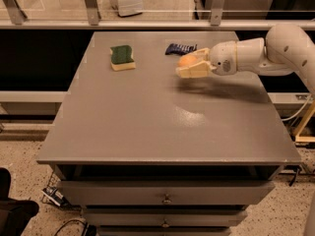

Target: Move orange near rxbar blueberry

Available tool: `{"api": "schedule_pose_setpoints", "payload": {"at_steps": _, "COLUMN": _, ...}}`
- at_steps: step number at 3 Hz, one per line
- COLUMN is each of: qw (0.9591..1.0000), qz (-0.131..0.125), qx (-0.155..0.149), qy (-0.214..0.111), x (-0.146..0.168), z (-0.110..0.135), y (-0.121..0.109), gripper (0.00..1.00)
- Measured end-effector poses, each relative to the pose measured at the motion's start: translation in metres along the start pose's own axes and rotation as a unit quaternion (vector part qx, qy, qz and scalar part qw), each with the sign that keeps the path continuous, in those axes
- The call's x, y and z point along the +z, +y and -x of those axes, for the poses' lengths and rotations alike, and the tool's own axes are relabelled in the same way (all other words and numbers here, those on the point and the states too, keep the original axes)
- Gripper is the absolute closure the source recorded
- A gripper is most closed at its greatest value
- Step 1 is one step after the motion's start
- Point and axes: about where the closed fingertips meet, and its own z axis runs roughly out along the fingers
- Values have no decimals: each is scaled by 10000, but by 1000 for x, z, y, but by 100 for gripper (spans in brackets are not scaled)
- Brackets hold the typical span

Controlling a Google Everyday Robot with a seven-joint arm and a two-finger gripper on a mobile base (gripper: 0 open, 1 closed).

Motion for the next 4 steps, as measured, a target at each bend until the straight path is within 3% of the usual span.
{"api": "schedule_pose_setpoints", "payload": {"at_steps": 1, "qw": 9987, "qz": -484, "qx": 165, "qy": -13, "x": -16, "z": -12, "y": -36, "gripper": 100}}
{"api": "schedule_pose_setpoints", "payload": {"at_steps": 2, "qw": 9949, "qz": -949, "qx": 337, "qy": -85, "x": -33, "z": -30, "y": -67, "gripper": 100}}
{"api": "schedule_pose_setpoints", "payload": {"at_steps": 4, "qw": 9871, "qz": -1519, "qx": 464, "qy": -197, "x": -61, "z": -41, "y": -106, "gripper": 100}}
